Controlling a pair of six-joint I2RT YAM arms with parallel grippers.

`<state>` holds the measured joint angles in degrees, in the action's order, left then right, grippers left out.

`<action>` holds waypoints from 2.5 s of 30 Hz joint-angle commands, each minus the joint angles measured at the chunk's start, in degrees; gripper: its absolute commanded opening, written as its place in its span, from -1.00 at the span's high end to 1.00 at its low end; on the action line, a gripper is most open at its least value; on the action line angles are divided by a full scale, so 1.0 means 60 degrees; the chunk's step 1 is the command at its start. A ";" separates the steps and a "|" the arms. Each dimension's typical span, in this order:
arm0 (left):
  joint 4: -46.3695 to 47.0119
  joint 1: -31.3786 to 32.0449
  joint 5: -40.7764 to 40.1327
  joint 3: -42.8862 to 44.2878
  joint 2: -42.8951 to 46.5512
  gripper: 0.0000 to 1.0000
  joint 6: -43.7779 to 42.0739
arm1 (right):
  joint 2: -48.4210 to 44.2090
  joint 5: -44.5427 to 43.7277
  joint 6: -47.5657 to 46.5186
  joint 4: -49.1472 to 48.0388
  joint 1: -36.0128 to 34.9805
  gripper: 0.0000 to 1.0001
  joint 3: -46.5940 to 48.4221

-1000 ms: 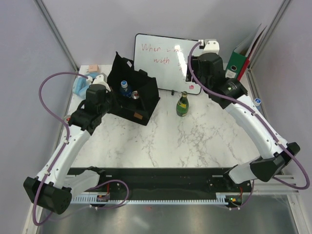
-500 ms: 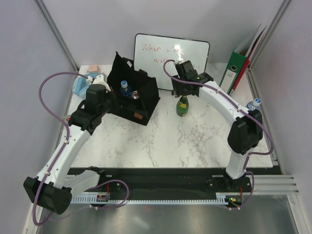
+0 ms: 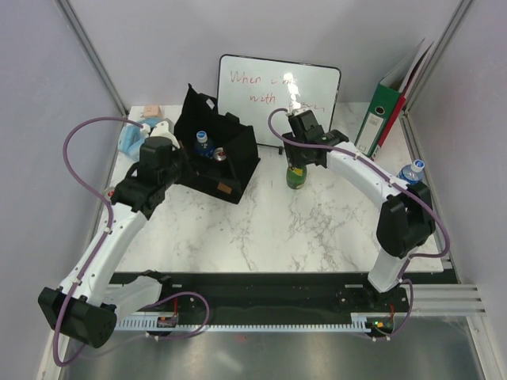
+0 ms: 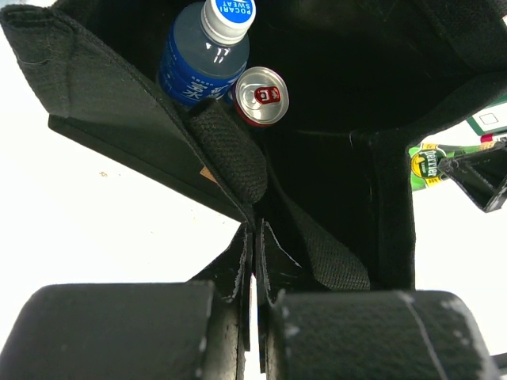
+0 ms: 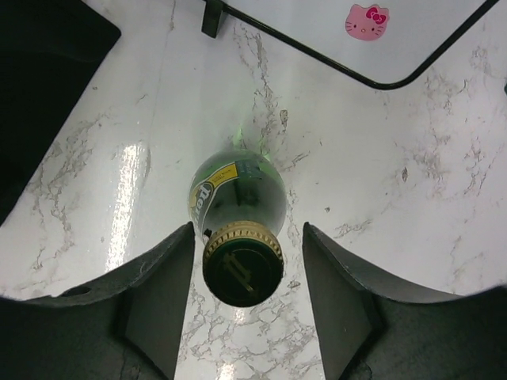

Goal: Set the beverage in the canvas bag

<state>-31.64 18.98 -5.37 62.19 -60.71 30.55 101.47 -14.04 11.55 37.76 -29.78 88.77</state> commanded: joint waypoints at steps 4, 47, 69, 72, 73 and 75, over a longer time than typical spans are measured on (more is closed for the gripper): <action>0.0000 -0.0014 0.0191 0.0298 0.0069 0.95 -0.0008 | -0.0944 -0.0413 -0.0050 -0.1677 0.0027 -0.25 -0.1039; -0.0015 -0.0014 0.0089 0.0196 0.0186 0.95 -0.0052 | -0.1560 -0.0092 -0.0357 -0.3144 0.0027 1.00 -0.1423; 0.0087 -0.0014 0.0177 0.0108 0.0011 0.95 0.0021 | -0.2074 0.0963 -0.0841 -0.0552 -0.0354 1.00 0.1901; 0.0131 -0.0014 0.0220 0.0079 -0.0048 0.95 0.0051 | -0.1753 0.1299 -0.0914 -0.0069 -0.0427 1.00 0.3058; 0.0146 0.0000 0.0235 0.0079 -0.0077 0.95 0.0065 | -0.1649 0.1373 -0.0900 0.0223 -0.0442 1.00 0.3757; 0.0190 -0.0014 0.0235 0.0079 -0.0077 0.95 0.0065 | -0.1284 0.1519 -0.0973 0.0546 -0.0515 1.00 0.4537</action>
<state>-31.57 18.98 -5.34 62.19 -60.86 30.55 93.58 -7.55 6.83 42.94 -32.10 103.63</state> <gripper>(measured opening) 0.033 0.406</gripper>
